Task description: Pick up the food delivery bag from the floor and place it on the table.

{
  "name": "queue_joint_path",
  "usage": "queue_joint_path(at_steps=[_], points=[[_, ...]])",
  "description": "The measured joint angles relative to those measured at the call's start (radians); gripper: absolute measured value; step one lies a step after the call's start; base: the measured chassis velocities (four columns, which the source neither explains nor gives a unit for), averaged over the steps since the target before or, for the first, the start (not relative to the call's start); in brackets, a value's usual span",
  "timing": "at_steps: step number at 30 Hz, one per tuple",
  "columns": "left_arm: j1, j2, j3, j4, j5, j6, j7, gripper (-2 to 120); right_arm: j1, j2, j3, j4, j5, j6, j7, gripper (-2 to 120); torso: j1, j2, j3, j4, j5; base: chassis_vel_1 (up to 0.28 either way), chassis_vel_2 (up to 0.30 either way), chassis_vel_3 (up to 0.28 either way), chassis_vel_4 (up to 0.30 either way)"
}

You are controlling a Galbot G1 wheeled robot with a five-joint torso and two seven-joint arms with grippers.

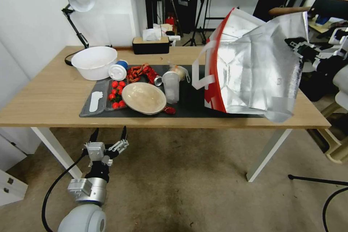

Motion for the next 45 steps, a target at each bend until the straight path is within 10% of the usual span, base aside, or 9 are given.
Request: queue_joint_path(at_steps=[25,45], points=[[0.007,-0.005,0.004,-0.002,0.004,-0.007,0.002,100,0.122,-0.011,-0.109,-0.086,-0.028,0.001,-0.026,0,0.0,0.0,0.0,0.0001,0.0,0.0,0.0,0.0,0.0],[0.014,-0.007,0.009,-0.008,0.008,-0.017,0.01,100,0.069,-0.031,-0.015,-0.042,-0.068,0.066,-0.144,75,0.0,0.0,0.0,0.0,-0.0001,0.0,0.0,0.0,0.0]])
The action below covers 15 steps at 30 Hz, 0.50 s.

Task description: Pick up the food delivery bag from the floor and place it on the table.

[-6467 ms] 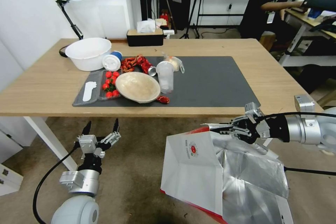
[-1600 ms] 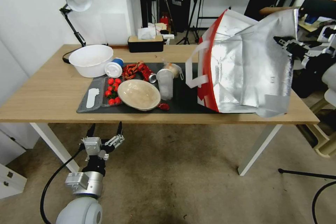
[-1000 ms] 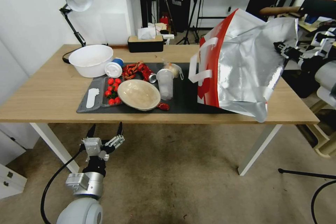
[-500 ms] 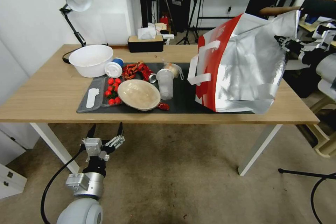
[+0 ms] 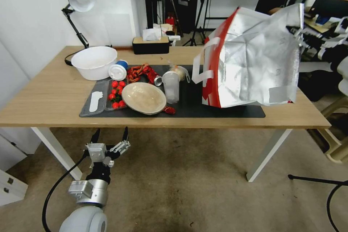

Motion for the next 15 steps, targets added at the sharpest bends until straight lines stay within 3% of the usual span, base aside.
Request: queue_joint_path(at_steps=[3,5,7,8,11,15], points=[[0.0,0.0,0.001,0.0,0.0,0.0,0.001,100,-0.001,-0.002,0.001,0.0,-0.007,0.002,-0.007,80,0.0,0.0,0.0,0.0,0.0001,0.0,0.0,0.0,0.0],[0.0,-0.001,0.002,0.0,0.0,-0.002,0.001,100,-0.002,-0.006,0.001,-0.003,-0.019,0.006,-0.017,91,0.0,0.0,0.0,0.0001,0.0001,0.0,0.0,0.0,0.0],[0.0,-0.001,0.002,0.0,0.0,-0.002,0.002,100,-0.002,-0.006,0.001,-0.003,-0.02,0.007,-0.017,91,0.0,0.0,0.0,0.0001,0.0001,0.0,0.0,0.0,0.0],[0.001,-0.001,0.002,0.0,0.0,-0.002,0.002,100,-0.002,-0.007,0.001,-0.004,-0.027,0.011,-0.023,97,0.0,0.0,0.0,0.0,0.0001,0.0,0.0,0.0,0.0],[0.001,-0.001,0.002,0.0,0.0,-0.003,0.002,100,-0.002,-0.007,0.001,-0.004,-0.031,0.02,-0.033,100,0.0,0.0,0.0,0.0,0.0002,0.0,0.0,0.0,0.0],[0.002,0.0,0.001,0.0,0.0,-0.004,0.003,100,-0.032,-0.001,0.019,0.014,-0.041,0.088,-0.126,100,0.0,0.0,0.0,0.0001,0.0001,0.0,0.0,0.0,0.0]])
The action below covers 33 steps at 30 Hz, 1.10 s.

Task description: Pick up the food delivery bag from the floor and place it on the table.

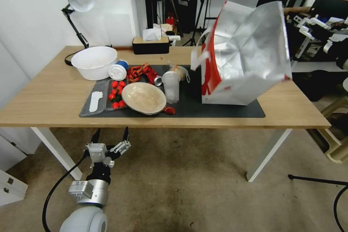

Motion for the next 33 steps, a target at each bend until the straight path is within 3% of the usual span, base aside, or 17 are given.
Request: queue_joint_path(at_steps=[5,10,20,24,29,31,33], points=[[-0.001,0.0,0.0,0.0,0.0,0.0,0.0,100,-0.021,0.002,0.016,0.011,0.003,0.038,-0.055,100,0.0,0.0,0.0,0.0,0.0,0.0,0.0,0.0,0.0],[-0.003,0.0,0.0,0.001,0.0,0.0,0.0,100,-0.075,0.009,0.061,0.044,0.023,0.117,-0.212,100,0.0,0.0,0.0,-0.0002,0.0,0.0,0.0,0.0,0.0],[-0.004,0.002,0.0,0.002,0.0,0.001,0.001,100,-0.188,0.01,0.112,0.13,0.026,0.179,-0.426,100,0.0,0.0,0.0,-0.0001,-0.0002,0.0,0.0,0.0,0.0],[-0.003,0.002,-0.002,0.003,-0.001,0.0,0.001,100,-0.307,0.039,0.105,0.213,-0.105,0.188,-0.538,100,0.0,0.0,0.0,-0.0002,-0.0003,0.0,0.0,0.0,0.0],[-0.001,0.003,-0.006,0.003,-0.003,-0.003,0.001,100,-0.35,0.068,0.062,0.236,-0.22,0.19,-0.568,100,0.0,0.0,0.0,-0.0001,0.0,0.0,0.0,0.0,0.0],[0.004,0.004,-0.01,-0.001,-0.005,-0.008,0.0,100,-0.401,0.103,0.028,0.244,-0.383,0.184,-0.584,100,0.0,0.0,0.0,0.0001,0.0,0.0,0.0,0.0,0.0],[0.006,0.005,-0.011,-0.001,-0.006,-0.009,0.0,100,-0.426,0.113,0.023,0.248,-0.433,0.179,-0.582,100,0.0,0.0,0.0,0.0,0.0,0.0,0.0,0.0,0.0]])
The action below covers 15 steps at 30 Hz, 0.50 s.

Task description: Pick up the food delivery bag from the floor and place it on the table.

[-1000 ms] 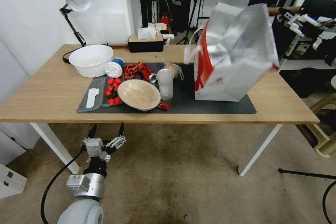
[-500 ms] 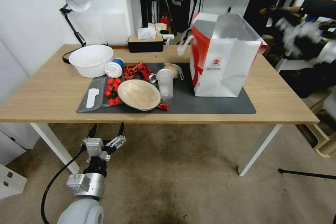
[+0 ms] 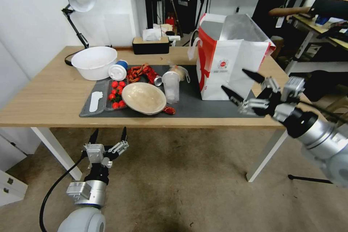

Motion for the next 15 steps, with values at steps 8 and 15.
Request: queue_joint_path(at_steps=[8,15], points=[[-0.001,-0.002,0.002,0.0,-0.001,-0.002,-0.001,100,-0.205,0.118,-0.034,0.018,-0.327,0.02,0.136,100,0.0,0.0,0.0,-0.0001,-0.0001,0.0,0.0,0.0,0.0],[-0.001,0.001,0.004,0.007,-0.003,-0.015,0.004,100,-0.343,0.305,-0.084,-0.052,-0.533,0.182,0.309,100,0.0,0.0,0.0,0.0,-0.0002,0.0,0.0,0.0,0.0]])
